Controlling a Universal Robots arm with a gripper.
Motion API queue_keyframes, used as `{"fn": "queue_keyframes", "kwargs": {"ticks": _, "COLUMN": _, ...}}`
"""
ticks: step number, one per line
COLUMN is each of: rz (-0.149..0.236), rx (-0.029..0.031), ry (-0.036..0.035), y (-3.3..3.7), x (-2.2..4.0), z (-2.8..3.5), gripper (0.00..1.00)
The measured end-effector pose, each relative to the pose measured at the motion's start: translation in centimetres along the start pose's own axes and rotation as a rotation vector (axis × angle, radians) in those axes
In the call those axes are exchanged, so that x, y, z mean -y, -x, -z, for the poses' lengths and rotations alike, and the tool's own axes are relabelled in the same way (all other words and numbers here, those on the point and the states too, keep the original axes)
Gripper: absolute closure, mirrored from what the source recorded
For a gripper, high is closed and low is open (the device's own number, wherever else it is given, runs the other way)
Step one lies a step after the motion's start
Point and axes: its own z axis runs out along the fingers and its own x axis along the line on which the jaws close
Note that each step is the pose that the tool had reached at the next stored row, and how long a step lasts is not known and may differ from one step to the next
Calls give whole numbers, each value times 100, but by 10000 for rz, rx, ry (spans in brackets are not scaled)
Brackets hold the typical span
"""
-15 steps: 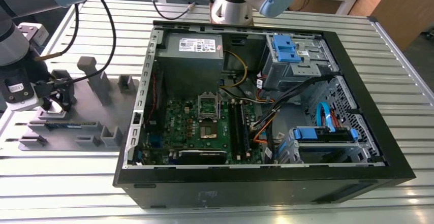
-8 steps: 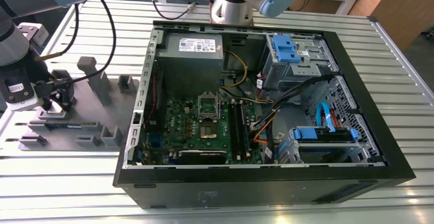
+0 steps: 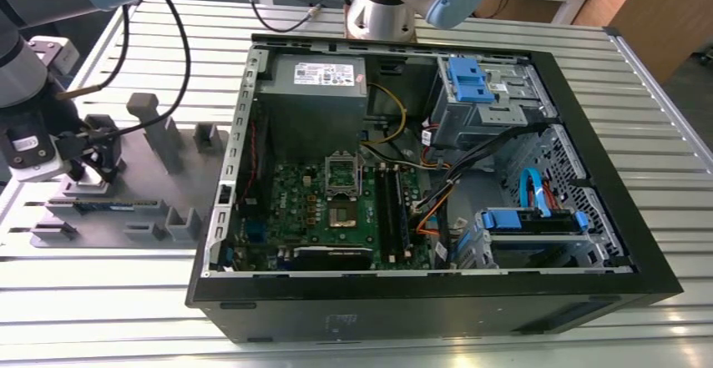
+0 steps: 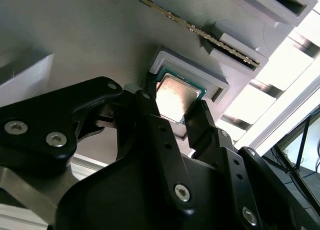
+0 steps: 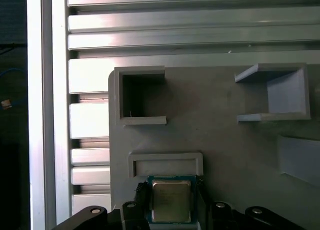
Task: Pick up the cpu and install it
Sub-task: 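Pick up the cpu and move it towards the insertion slot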
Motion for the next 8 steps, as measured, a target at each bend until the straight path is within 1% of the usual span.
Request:
{"fn": "queue_keyframes", "kwargs": {"ticks": 4, "rz": 16, "rx": 2, "ry": 6, "y": 0, "x": 0, "z": 5, "gripper": 53}}
{"fn": "queue_keyframes", "kwargs": {"ticks": 8, "rz": 145, "rx": 1, "ry": 14, "y": -6, "x": 1, "z": -2, "gripper": 53}}
